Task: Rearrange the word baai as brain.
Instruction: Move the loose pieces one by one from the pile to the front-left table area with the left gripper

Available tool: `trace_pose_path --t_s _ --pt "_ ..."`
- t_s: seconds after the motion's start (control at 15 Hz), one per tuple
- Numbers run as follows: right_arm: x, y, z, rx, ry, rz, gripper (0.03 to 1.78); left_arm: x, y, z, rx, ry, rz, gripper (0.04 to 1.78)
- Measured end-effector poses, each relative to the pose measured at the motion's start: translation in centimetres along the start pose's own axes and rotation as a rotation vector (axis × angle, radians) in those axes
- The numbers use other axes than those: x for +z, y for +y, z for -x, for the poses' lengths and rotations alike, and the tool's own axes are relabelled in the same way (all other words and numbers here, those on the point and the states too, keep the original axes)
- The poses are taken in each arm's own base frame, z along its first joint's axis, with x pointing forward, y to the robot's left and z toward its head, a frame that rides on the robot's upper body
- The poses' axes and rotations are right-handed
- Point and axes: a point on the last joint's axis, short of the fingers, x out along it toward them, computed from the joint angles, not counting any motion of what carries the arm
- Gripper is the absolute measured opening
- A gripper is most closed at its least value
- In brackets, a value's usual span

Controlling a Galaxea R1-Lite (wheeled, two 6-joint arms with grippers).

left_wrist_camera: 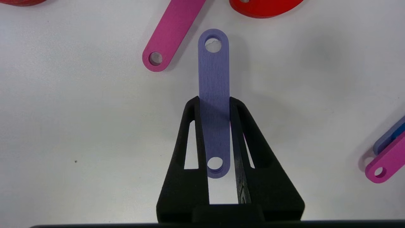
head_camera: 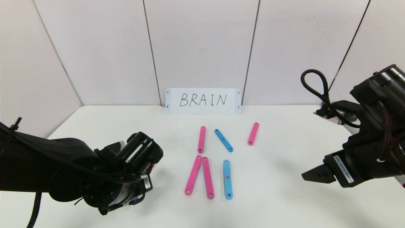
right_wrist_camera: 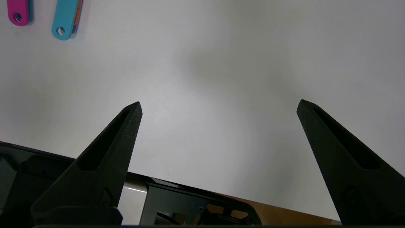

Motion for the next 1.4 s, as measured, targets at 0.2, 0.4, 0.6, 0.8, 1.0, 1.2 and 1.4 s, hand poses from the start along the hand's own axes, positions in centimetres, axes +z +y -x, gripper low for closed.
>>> trace_pose_path --t_s 0.2,0.4,0.6,0.8,1.0,1.2,1.4 --pt "0.0 0.0 0.0 0.000 0.001 0.000 1.71 -0.2 -0.2 -0.6 0.014 0.010 -0.006 0.27" --pt "0.0 0.0 0.0 0.000 0.001 0.000 1.71 -0.4 -0.3 -1.0 0.025 0.017 -0.010 0.27" --pt "0.0 0.0 0.0 0.000 0.000 0.000 1.71 -0.4 -0.3 -1.1 0.020 0.033 -0.012 0.27" --pt "0.0 0.0 0.0 0.000 -0.001 -0.001 1.71 -0.5 -0.4 -1.3 0.021 0.039 -0.013 0.27" --pt "0.0 0.0 0.0 0.000 -0.001 0.000 1.71 -0.7 -0.5 -1.8 0.035 0.044 -0.018 0.27" --pt "0.0 0.0 0.1 0.000 -0.002 0.000 1.71 -0.7 -0.5 -2.1 0.045 0.046 -0.019 0.27" --pt "-0.1 0.0 0.1 0.001 -0.004 -0.001 1.71 -0.8 -0.6 -2.2 0.049 0.046 -0.021 0.27"
